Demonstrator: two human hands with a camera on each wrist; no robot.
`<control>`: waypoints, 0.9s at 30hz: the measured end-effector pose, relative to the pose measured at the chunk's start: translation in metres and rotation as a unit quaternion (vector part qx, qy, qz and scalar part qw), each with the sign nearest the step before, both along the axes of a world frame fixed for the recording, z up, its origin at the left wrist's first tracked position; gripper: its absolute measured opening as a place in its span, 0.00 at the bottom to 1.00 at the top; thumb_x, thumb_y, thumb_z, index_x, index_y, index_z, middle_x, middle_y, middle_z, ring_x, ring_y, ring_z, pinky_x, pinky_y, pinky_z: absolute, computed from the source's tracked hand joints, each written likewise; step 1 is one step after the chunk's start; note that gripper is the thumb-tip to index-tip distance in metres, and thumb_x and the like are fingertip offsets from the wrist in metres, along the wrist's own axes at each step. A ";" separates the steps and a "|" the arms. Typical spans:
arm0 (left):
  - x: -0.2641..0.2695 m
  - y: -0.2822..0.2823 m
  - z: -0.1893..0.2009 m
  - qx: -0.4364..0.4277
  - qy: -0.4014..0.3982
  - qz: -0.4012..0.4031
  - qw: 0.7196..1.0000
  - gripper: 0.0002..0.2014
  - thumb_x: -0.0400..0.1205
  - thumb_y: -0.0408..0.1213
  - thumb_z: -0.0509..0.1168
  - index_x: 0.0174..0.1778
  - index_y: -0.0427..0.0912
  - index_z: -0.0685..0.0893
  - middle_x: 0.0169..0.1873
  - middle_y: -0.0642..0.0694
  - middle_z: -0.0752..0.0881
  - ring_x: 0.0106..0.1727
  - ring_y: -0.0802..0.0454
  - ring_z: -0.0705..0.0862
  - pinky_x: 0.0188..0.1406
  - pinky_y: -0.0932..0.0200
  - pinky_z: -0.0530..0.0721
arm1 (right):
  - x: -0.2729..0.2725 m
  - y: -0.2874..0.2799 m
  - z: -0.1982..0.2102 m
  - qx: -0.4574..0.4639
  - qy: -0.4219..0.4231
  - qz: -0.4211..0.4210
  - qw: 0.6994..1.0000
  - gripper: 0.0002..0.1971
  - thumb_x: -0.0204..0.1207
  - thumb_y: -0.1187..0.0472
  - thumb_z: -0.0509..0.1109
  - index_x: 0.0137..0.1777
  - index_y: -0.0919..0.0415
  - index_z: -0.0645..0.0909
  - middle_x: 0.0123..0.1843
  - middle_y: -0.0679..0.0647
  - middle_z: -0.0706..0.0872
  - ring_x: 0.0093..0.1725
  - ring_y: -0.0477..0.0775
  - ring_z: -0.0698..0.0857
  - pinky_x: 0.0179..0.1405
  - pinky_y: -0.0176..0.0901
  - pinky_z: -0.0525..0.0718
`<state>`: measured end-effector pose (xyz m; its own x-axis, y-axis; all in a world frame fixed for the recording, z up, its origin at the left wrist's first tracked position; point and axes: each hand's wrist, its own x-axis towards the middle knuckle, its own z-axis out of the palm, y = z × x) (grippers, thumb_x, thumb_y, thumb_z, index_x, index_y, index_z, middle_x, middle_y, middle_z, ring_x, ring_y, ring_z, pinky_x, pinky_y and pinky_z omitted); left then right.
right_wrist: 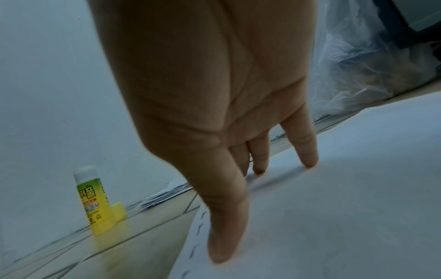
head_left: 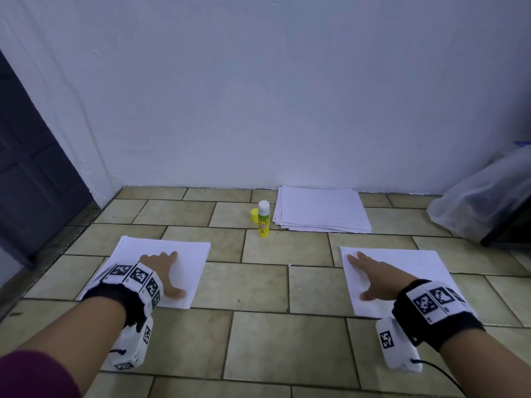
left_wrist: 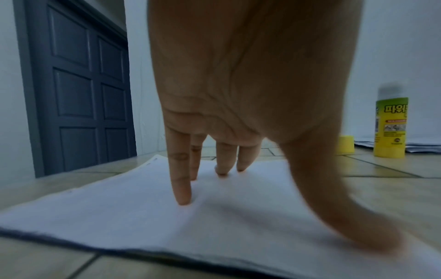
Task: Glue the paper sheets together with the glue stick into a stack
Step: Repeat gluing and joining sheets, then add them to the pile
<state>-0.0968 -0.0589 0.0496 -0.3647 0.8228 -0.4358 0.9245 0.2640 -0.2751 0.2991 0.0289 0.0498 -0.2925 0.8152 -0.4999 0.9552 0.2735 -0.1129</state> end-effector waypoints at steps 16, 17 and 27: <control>0.015 0.017 0.036 0.007 0.025 -0.030 0.999 0.19 0.83 0.36 0.55 0.72 0.44 0.70 0.48 0.53 0.81 0.49 0.52 0.79 0.47 0.62 0.79 | 0.002 0.002 -0.005 0.031 0.040 -0.036 0.998 0.48 0.74 0.56 0.76 0.85 0.59 0.46 0.86 0.52 0.54 0.81 0.52 0.64 0.76 0.42 0.65; 0.032 0.020 0.043 -0.002 0.026 -0.038 0.999 0.19 0.85 0.37 0.54 0.72 0.40 0.70 0.54 0.49 0.82 0.53 0.52 0.79 0.55 0.59 0.78 | 0.002 0.003 -0.006 0.036 0.044 -0.036 0.998 0.47 0.72 0.57 0.77 0.83 0.58 0.51 0.84 0.52 0.58 0.79 0.52 0.66 0.75 0.42 0.67; 0.165 0.013 0.006 0.027 -0.129 -0.180 0.975 0.32 0.81 0.57 0.62 0.75 0.42 0.66 0.68 0.43 0.74 0.67 0.42 0.75 0.56 0.52 0.74 | 0.000 0.006 -0.001 0.038 0.024 -0.038 0.998 0.40 0.67 0.58 0.81 0.77 0.50 0.64 0.73 0.55 0.66 0.65 0.53 0.77 0.62 0.40 0.77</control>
